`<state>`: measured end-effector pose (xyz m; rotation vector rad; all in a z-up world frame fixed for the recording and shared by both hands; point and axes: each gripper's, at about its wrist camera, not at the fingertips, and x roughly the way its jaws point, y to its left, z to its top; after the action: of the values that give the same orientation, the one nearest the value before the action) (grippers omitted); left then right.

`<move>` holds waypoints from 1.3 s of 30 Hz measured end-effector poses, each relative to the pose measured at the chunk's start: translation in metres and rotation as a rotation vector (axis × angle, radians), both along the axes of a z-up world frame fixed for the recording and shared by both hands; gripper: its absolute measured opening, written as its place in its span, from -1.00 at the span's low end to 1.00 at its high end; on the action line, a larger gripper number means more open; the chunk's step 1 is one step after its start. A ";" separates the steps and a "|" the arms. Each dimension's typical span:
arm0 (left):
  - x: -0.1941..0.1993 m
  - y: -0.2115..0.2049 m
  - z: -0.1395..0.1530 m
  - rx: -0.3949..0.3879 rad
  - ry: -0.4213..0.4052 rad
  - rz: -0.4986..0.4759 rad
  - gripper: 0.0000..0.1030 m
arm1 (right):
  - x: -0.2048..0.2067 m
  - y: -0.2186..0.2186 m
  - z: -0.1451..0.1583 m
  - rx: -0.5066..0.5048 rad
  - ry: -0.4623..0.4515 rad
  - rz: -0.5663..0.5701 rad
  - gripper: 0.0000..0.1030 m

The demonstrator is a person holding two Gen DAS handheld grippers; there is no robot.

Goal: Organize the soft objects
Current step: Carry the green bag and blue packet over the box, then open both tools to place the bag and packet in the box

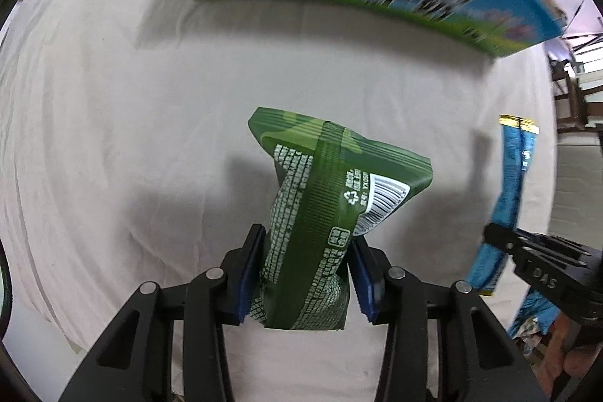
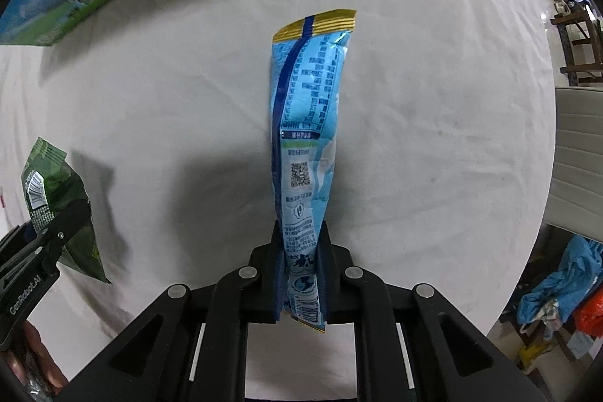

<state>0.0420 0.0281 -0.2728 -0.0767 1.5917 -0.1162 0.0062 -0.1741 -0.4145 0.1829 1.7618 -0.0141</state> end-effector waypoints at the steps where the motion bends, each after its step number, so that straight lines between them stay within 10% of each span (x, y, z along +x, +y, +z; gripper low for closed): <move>1: 0.001 -0.001 0.008 -0.009 -0.012 -0.001 -0.22 | 0.002 -0.001 0.007 0.010 -0.012 -0.001 -0.72; 18: 0.103 0.011 0.173 -0.121 -0.284 -0.001 -0.22 | 0.082 0.003 0.177 0.113 -0.346 0.038 -0.72; 29: 0.212 0.010 0.125 -0.079 -0.212 0.012 -0.22 | 0.192 -0.017 0.192 -0.014 -0.392 0.016 -0.72; 39: 0.254 0.008 0.044 -0.099 -0.032 0.036 -0.22 | 0.263 -0.010 0.108 -0.099 -0.276 0.037 -0.72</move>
<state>0.2961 0.0364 -0.2290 -0.1793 1.5513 -0.1679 0.2694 -0.1842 -0.3063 0.0760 1.4847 -0.0476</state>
